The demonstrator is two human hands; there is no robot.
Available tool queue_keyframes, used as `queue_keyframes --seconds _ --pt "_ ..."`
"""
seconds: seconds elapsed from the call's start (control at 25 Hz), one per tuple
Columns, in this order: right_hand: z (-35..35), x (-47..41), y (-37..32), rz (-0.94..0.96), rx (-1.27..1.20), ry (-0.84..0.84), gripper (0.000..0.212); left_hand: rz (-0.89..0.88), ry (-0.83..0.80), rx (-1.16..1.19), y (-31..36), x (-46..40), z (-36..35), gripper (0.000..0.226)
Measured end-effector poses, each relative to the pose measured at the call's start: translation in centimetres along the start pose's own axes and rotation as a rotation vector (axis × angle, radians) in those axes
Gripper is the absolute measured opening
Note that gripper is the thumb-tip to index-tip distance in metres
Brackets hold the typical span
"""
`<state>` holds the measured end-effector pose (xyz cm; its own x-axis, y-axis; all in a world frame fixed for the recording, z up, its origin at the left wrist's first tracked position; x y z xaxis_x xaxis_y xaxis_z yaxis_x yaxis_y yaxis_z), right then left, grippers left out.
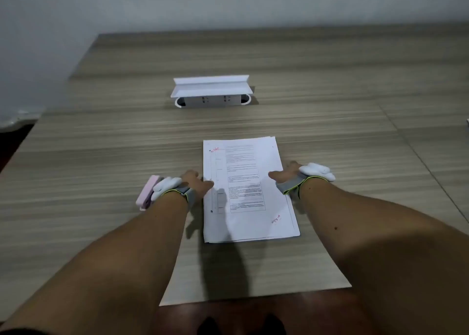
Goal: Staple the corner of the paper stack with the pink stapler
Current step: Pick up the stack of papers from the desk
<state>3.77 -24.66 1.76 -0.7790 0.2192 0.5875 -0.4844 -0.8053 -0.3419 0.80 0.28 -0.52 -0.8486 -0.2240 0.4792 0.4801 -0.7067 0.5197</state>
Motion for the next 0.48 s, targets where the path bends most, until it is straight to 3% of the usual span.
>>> queue_keyframes --seconds 0.16,0.4,0.48 --pt "-1.4 -0.3 0.7 -0.069 -0.11 -0.007 0.05 -0.021 0.001 -0.099 -0.6 0.4 -1.1 0.024" --pt "-2.1 -0.6 0.7 -0.127 -0.351 0.012 0.049 -0.06 0.097 -0.038 -0.9 1.0 -2.8 0.018" --pt "-2.2 -0.9 0.7 -0.126 -0.392 -0.008 0.05 -0.094 0.045 -0.006 -1.3 1.1 -2.8 0.009"
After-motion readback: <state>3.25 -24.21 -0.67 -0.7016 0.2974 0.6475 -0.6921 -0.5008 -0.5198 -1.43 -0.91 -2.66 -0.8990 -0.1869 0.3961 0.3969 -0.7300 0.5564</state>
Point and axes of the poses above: each hand's wrist, its own x-axis away from the middle knuckle, its own z-axis out of the back of the hand, y = z × x, the point moved 1 cm from there along -x, towards the middle knuckle, and after that the axes turned 5 degrees about -z, right-handed, at the moved point
